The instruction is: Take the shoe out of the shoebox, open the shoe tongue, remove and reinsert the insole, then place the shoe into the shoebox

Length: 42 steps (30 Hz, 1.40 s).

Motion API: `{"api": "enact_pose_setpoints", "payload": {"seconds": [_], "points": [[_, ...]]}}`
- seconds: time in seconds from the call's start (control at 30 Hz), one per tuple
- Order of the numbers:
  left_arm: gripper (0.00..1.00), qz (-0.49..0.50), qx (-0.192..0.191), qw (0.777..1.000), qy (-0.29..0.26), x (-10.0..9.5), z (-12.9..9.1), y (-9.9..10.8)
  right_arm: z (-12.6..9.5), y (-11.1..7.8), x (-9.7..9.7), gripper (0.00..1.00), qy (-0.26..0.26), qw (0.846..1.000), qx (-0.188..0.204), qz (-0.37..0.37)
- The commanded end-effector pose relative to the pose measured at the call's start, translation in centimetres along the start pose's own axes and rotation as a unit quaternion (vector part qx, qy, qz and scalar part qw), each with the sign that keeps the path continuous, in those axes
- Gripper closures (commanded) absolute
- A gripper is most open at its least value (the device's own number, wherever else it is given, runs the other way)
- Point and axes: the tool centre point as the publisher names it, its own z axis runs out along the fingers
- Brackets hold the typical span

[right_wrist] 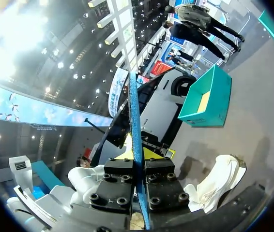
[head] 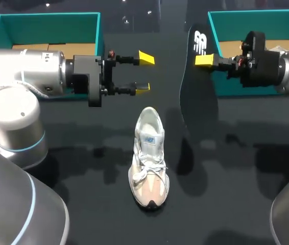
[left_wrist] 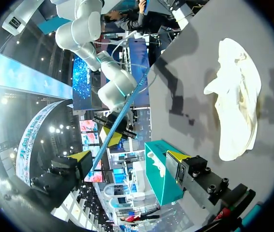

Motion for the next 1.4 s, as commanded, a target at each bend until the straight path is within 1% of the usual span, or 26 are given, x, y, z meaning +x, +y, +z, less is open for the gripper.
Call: {"api": "enact_pose_setpoints", "payload": {"seconds": [0.03,0.27,0.3,0.4,0.5,0.67,0.8,0.97,1.03,1.1,1.13,1.23,1.27,1.33,1.4], "points": [[0.0,0.001,0.0,1.0,-0.001,0.1,0.2,0.1,0.3,0.3,-0.4,1.0,0.003,1.0,0.003,0.0],[0.0,0.001,-0.001,1.0,0.0,0.2,0.4,0.0,0.3,0.3,-0.4,1.0,0.003,1.0,0.003,0.0],[0.0,0.003,0.005,1.0,0.001,0.4,0.6,-0.1,0.5,0.4,-0.9,1.0,0.005,1.0,0.002,0.019],[0.0,-0.004,0.005,1.0,-0.002,0.7,1.0,-0.2,1.5,1.2,-1.9,1.0,0.011,0.998,0.003,0.058],[0.0,-0.012,0.003,1.0,-0.009,1.0,1.2,0.0,2.1,1.5,-2.7,1.0,0.011,0.996,0.007,0.09],[0.0,-0.017,-0.003,1.0,-0.01,1.4,1.4,0.2,2.9,1.6,-3.9,1.0,0.006,0.992,0.009,0.128],[0.0,-0.021,-0.006,1.0,-0.01,1.8,1.5,0.3,3.2,1.8,-5.2,1.0,0.0,0.988,0.008,0.154],[0.0,-0.021,-0.016,1.0,0.001,2.7,1.9,0.8,3.8,2.3,-6.1,1.0,-0.005,0.984,0.015,0.18],[0.0,-0.023,-0.019,1.0,0.004,3.1,2.1,1.1,4.0,2.4,-6.3,1.0,-0.016,0.98,0.022,0.196],[0.03,-0.024,-0.021,0.999,0.006,3.2,2.3,1.4,4.3,2.5,-6.5,1.0,-0.015,0.979,0.025,0.202],[0.07,-0.023,-0.021,0.999,0.007,3.2,2.3,1.5,4.5,2.5,-6.6,1.0,-0.02,0.977,0.029,0.208],[0.13,-0.023,-0.022,0.999,0.008,3.2,2.4,1.7,4.8,2.3,-7.0,1.0,-0.016,0.976,0.03,0.216],[0.16,-0.023,-0.021,0.999,0.008,3.2,2.5,1.8,4.9,2.2,-7.1,1.0,-0.02,0.975,0.031,0.221],[0.25,-0.022,-0.021,1.0,0.008,3.2,2.7,1.9,5.1,2.1,-7.4,1.0,-0.021,0.973,0.029,0.229],[0.26,-0.021,-0.02,1.0,0.008,3.2,3.0,2.1,5.3,2.0,-7.6,1.0,-0.029,0.97,0.035,0.24]]}}
